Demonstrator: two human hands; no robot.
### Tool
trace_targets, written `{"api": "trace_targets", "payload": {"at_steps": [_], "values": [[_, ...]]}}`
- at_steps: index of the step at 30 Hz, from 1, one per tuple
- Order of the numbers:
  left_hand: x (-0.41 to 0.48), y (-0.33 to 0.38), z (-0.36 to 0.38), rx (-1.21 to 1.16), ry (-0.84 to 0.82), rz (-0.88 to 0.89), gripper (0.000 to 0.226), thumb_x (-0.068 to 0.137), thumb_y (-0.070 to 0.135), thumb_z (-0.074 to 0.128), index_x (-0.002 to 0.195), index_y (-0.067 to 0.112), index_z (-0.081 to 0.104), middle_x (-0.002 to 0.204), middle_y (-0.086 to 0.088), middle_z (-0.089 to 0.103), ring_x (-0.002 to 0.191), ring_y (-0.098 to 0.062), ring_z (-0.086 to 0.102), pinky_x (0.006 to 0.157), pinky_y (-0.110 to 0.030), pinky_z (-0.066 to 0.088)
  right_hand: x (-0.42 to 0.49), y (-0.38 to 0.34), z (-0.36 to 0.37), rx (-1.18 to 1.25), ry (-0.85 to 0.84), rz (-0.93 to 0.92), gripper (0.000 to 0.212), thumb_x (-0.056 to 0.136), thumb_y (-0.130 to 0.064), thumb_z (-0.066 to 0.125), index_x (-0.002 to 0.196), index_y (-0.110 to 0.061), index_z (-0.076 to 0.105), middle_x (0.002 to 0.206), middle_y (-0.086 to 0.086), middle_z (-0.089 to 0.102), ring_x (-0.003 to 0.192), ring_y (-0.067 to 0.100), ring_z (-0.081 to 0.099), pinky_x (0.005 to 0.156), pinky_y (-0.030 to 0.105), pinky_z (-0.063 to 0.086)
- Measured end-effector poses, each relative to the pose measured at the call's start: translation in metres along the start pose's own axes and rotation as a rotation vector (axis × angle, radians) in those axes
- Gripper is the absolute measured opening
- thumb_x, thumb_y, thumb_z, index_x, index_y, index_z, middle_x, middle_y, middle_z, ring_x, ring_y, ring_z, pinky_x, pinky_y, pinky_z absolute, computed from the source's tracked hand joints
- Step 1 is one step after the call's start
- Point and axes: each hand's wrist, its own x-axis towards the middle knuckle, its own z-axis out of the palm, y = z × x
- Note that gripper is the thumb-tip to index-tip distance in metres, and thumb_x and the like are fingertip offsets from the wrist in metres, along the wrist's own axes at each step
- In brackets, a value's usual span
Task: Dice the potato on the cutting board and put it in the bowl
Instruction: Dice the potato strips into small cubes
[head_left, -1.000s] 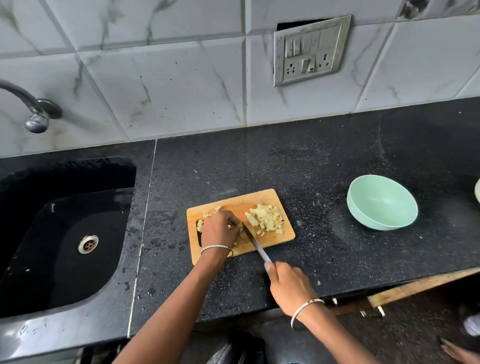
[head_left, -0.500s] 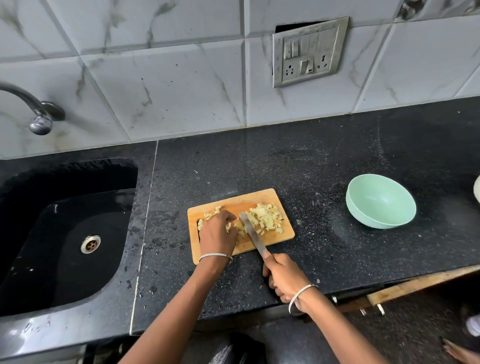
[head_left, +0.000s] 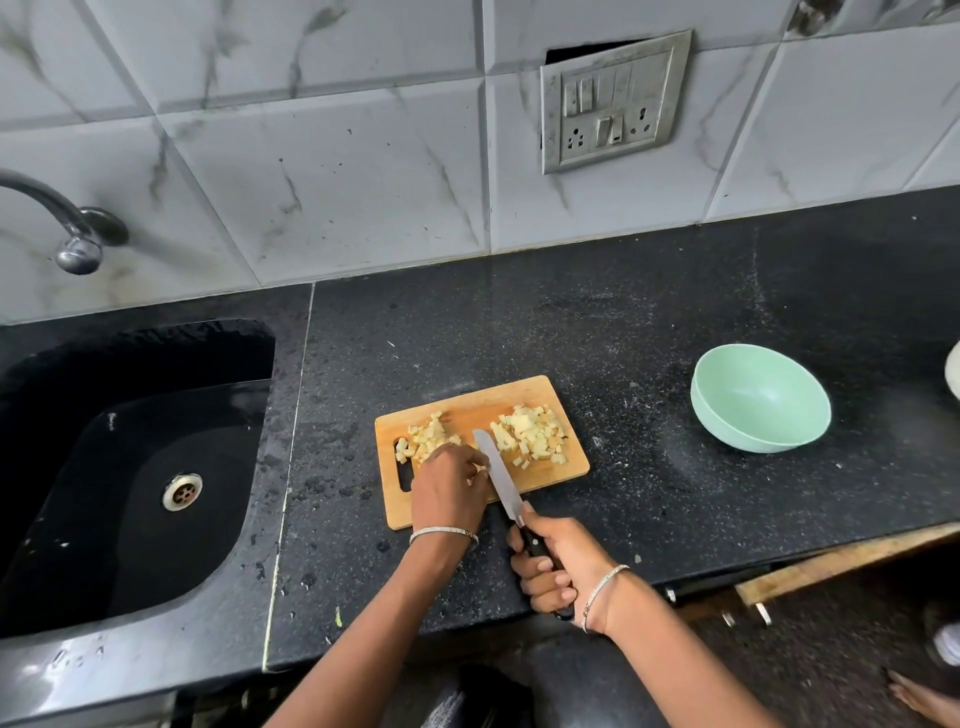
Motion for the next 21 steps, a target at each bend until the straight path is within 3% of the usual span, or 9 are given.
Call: {"api": "trace_targets", "payload": {"at_steps": [7,10,14,21], "values": [[0.001,0.000,-0.001,-0.110,-0.017,-0.069,0.018,0.080,0.011,0.069,0.092,0.023,0.064,0.081,0.012,0.068,0.076,-0.010,0.065,0.064,-0.024,0.045,-0.003,-0.002,-0.007,0.193,-0.252,0.008,0.037,0.100,-0.039,0.046,0.078,-0.011,0.052,0.052,-0.006,0.021,0.034,0.003,0.016,0.028,0.013,0.016],[0.001,0.003,-0.001,-0.130,-0.024,-0.100,0.014,0.080,0.015,0.071,0.090,0.022,0.064,0.075,0.013,0.063,0.067,-0.008,0.058,0.059,-0.022,0.036,-0.002,-0.001,-0.010,0.260,-0.319,0.028,0.036,0.102,-0.038,0.043,0.081,-0.011,0.050,0.052,-0.006,0.021,0.035,0.003,0.016,0.027,0.016,0.017],[0.004,0.005,0.001,-0.114,-0.003,-0.098,0.008,0.082,0.022,0.072,0.089,0.022,0.067,0.075,0.008,0.066,0.067,-0.010,0.060,0.059,-0.024,0.038,-0.001,0.000,-0.015,0.345,-0.390,0.056,0.033,0.103,-0.037,0.044,0.083,-0.010,0.049,0.052,-0.004,0.025,0.035,0.005,0.020,0.027,0.017,0.021],[0.006,0.010,0.000,-0.082,0.004,-0.111,0.008,0.082,0.021,0.069,0.088,0.023,0.065,0.068,0.008,0.064,0.063,-0.012,0.059,0.056,-0.024,0.037,-0.011,0.000,-0.014,0.283,-0.450,0.029,0.031,0.103,-0.038,0.047,0.084,-0.012,0.046,0.052,-0.005,0.025,0.035,0.004,0.020,0.030,0.017,0.013]]}}
